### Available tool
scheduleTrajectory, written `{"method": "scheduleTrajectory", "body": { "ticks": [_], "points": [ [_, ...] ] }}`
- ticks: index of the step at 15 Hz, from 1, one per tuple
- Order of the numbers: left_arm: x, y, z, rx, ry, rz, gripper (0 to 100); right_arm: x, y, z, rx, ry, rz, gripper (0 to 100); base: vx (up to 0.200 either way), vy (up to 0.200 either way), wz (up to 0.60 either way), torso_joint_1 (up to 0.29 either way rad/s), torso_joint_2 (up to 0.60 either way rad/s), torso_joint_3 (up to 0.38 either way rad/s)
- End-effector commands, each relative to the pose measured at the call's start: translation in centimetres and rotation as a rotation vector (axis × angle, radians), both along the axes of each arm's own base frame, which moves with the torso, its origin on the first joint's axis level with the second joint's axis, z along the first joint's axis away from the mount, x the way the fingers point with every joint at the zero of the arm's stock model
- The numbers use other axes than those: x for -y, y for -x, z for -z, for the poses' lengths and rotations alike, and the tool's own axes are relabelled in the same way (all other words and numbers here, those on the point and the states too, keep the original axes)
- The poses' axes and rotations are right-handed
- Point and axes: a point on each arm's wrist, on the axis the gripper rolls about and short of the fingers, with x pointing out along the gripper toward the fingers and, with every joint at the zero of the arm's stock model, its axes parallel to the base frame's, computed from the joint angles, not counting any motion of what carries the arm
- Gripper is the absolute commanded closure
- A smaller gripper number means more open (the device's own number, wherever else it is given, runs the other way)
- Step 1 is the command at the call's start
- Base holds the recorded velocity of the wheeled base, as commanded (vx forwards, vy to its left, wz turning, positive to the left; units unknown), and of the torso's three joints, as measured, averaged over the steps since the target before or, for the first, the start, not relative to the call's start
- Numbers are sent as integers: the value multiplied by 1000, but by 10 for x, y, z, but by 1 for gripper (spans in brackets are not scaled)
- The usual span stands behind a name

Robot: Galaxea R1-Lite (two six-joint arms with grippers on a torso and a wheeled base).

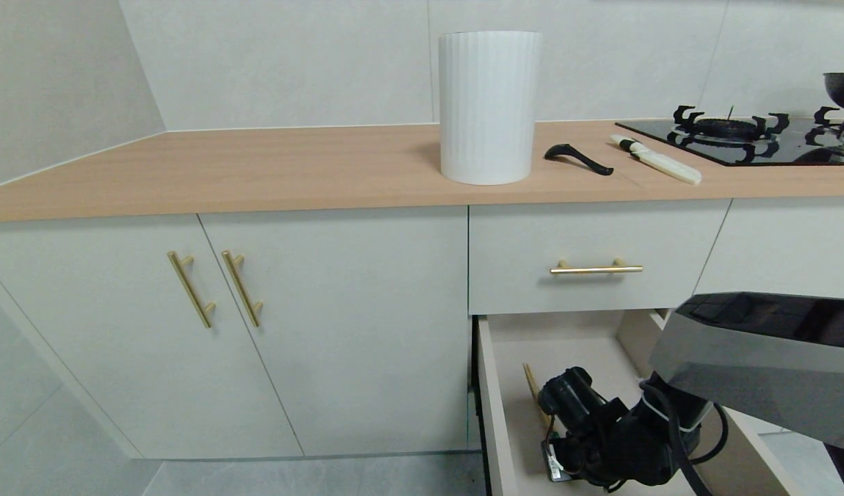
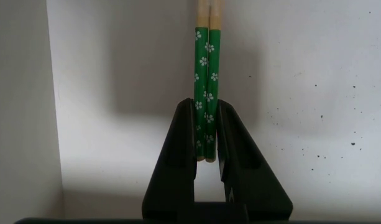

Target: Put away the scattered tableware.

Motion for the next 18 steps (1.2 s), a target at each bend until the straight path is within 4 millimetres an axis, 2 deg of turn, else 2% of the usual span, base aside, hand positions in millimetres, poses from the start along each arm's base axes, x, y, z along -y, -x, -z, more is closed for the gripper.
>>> {"method": "scheduleTrajectory", "body": {
  "ticks": [1, 11, 16, 17, 18],
  "points": [
    [0, 0, 0, -2, 0, 0, 0, 0, 0, 0, -1, 1, 0, 0, 0, 0, 0, 0, 0, 0],
    [0, 0, 0, -2, 0, -3, 0, 0, 0, -4, 13, 0, 5, 0, 0, 0, 0, 0, 0, 0],
    [0, 0, 0, -2, 0, -1, 0, 11, 8, -46, 171, 88, 45, 0, 0, 0, 0, 0, 0, 0],
    [0, 0, 0, -2, 0, 0, 0, 15, 14, -78, 242, 54, 45, 0, 0, 0, 0, 0, 0, 0],
    [0, 0, 0, -2, 0, -1, 0, 21, 17, -95, 279, 46, 37, 0, 0, 0, 0, 0, 0, 0]
  ]
}}
